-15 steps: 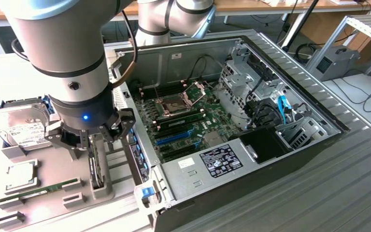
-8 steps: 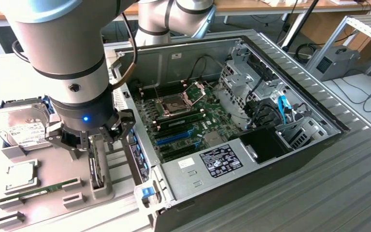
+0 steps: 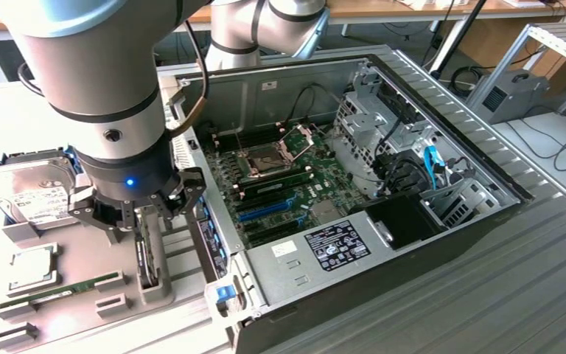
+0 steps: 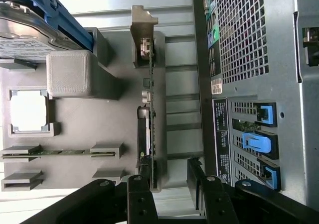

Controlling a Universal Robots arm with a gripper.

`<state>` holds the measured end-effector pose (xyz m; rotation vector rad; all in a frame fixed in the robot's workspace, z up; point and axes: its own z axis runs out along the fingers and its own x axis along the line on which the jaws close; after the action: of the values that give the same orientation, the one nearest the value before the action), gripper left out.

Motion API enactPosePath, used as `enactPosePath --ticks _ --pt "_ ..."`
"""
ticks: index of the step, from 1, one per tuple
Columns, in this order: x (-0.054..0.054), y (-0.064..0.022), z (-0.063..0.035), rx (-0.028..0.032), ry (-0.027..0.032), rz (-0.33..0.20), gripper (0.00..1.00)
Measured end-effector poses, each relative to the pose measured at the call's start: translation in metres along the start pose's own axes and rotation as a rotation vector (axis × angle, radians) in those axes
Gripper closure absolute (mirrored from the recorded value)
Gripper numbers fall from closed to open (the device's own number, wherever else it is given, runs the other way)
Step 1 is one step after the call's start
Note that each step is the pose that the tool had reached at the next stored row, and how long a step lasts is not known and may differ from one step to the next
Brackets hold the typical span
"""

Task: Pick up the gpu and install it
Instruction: 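Pick up the gpu and move the gpu toward the slot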

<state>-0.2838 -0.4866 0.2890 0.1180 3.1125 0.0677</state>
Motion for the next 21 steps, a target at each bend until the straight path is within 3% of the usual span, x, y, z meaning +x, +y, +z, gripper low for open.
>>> enactPosePath --ticks 21 --pt "0.0079 0.0004 0.0024 0.0001 0.0001 0.0 0.58"
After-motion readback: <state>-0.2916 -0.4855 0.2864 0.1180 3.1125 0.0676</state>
